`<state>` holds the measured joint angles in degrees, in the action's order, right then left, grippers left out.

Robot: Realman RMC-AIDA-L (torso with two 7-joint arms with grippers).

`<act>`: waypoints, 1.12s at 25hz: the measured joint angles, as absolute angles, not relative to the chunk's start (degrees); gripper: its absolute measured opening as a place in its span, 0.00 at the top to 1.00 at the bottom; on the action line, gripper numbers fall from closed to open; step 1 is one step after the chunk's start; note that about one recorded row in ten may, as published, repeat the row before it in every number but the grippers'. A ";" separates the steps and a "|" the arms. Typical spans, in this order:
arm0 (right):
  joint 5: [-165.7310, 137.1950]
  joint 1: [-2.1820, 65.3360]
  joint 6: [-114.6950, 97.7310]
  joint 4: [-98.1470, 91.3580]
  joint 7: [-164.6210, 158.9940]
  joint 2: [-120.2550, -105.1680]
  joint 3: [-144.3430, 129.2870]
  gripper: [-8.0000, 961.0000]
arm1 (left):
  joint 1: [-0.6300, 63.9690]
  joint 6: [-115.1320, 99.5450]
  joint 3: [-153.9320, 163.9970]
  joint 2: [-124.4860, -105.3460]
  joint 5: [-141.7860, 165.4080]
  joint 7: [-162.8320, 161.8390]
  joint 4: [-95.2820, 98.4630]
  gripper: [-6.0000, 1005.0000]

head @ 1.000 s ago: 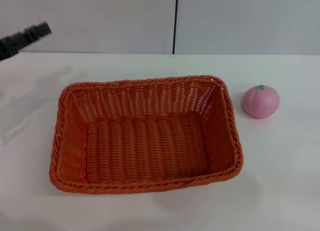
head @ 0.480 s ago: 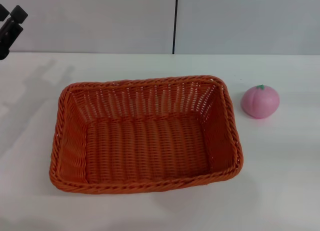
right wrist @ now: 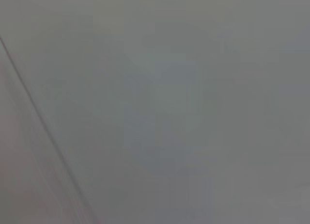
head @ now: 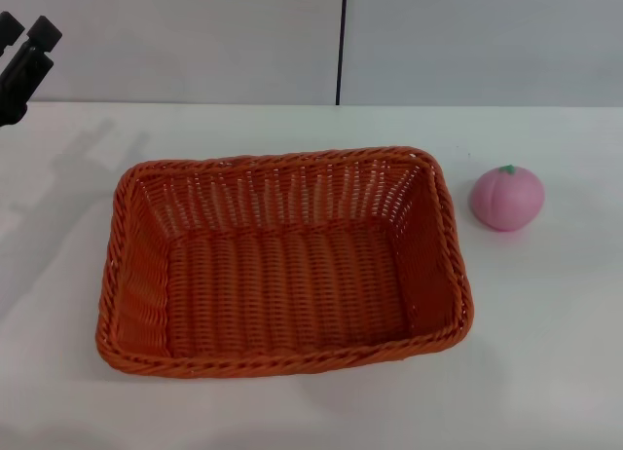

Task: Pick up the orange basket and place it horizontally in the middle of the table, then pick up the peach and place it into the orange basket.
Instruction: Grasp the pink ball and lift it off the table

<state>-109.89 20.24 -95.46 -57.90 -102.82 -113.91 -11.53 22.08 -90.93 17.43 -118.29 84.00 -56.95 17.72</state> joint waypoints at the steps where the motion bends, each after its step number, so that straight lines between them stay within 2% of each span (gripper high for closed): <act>1: -111.25 21.07 -96.19 -58.29 -104.79 -113.39 -11.69 0.44 | 22.06 -90.93 17.43 -118.29 84.00 -56.81 17.63 0.40; 3: -119.95 25.54 -98.34 -58.73 -112.22 -111.36 -12.40 0.43 | 21.99 -90.40 17.40 -118.15 84.02 -56.32 16.71 0.40; 6: -123.22 27.44 -98.76 -58.70 -113.63 -110.92 -14.30 0.40 | 21.99 -90.27 17.40 -118.14 84.03 -55.76 16.51 0.40; 11: -125.07 29.37 -96.66 -58.14 -115.25 -110.92 -23.00 0.36 | 21.99 -89.19 17.40 -118.16 84.06 -54.60 15.34 0.40; 17: -127.57 31.90 -92.65 -54.48 -115.81 -110.91 -30.09 0.20 | 22.07 -88.60 17.47 -118.16 84.08 -54.26 14.78 0.40; 28: -131.59 36.26 -83.78 -46.99 -115.90 -111.31 -39.05 0.20 | 22.29 -87.67 17.82 -118.19 84.14 -54.23 14.17 0.40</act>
<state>-131.59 36.26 -83.78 -46.99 -115.90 -111.31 -39.05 22.29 -87.67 17.82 -118.19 84.14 -54.23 14.17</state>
